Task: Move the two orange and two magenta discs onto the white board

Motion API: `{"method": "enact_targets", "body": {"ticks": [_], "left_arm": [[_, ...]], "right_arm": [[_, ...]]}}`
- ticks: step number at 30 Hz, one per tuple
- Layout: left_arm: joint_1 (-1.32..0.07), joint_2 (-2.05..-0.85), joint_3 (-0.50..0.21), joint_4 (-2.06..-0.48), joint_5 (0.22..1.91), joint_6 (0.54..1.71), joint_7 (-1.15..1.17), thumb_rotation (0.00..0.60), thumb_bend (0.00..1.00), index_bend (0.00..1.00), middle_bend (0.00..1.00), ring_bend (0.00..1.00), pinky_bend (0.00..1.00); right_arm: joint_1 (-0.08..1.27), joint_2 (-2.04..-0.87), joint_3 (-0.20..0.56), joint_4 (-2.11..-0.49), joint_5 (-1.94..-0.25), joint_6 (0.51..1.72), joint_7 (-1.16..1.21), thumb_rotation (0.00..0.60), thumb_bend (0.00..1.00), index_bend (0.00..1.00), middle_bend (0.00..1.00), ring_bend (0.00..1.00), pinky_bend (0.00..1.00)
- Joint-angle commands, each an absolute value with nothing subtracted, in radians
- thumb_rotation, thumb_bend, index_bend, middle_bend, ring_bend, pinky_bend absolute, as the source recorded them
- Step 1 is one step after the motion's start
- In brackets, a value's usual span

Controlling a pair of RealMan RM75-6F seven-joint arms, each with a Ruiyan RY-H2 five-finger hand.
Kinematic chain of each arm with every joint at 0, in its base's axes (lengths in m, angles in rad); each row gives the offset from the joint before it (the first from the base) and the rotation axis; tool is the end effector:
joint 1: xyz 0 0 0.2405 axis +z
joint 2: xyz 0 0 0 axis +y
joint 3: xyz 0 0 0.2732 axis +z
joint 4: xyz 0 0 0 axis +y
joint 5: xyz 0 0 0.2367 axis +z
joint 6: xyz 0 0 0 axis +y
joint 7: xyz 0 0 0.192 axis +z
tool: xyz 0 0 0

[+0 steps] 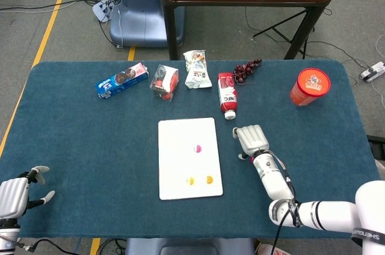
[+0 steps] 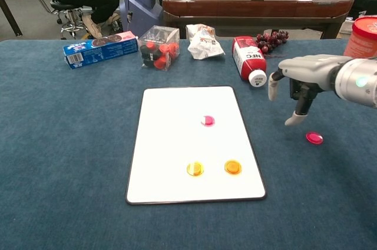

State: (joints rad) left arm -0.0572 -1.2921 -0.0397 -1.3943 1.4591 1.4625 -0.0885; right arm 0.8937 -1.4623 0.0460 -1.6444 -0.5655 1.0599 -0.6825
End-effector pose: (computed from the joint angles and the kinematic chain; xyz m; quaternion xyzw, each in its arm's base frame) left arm -0.3808 0.2216 0.1012 -0.5677 -0.4278 -0.3773 0.5936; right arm -0.1836 -0.3964 -0.0509 0.7434 -0.4098 0.2091 0.4855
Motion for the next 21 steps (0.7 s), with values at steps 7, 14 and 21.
{"method": "enact_targets", "body": {"ticks": [7,14,21], "left_arm": [[-0.055,-1.292,-0.04,-1.399,1.457,1.466,-0.086,0.6,0.17,0.42,0.56,0.48,0.65],[-0.056,-1.29,-0.038,-1.399,1.458,1.463,-0.081,0.6,0.17,0.42,0.56,0.48,0.65],[-0.058,-1.291,-0.039,-1.403,1.459,1.464,-0.079,0.6,0.17,0.42,0.56,0.48,0.65]], "right_arm": [[0.825,-1.427,0.002,-1.662,-0.621,1.074,-0.65,0.6,0.07,0.39,1.0,1.0,1.0],[0.782,-1.416,-0.02,-1.666,-0.657,1.07,-0.63,0.6,0.07,0.41,1.0,1.0,1.0],[0.749,-1.413,-0.031,-1.658,-0.68,1.067,-0.618,0.6,0.12,0.43,1.0,1.0,1.0]]}}
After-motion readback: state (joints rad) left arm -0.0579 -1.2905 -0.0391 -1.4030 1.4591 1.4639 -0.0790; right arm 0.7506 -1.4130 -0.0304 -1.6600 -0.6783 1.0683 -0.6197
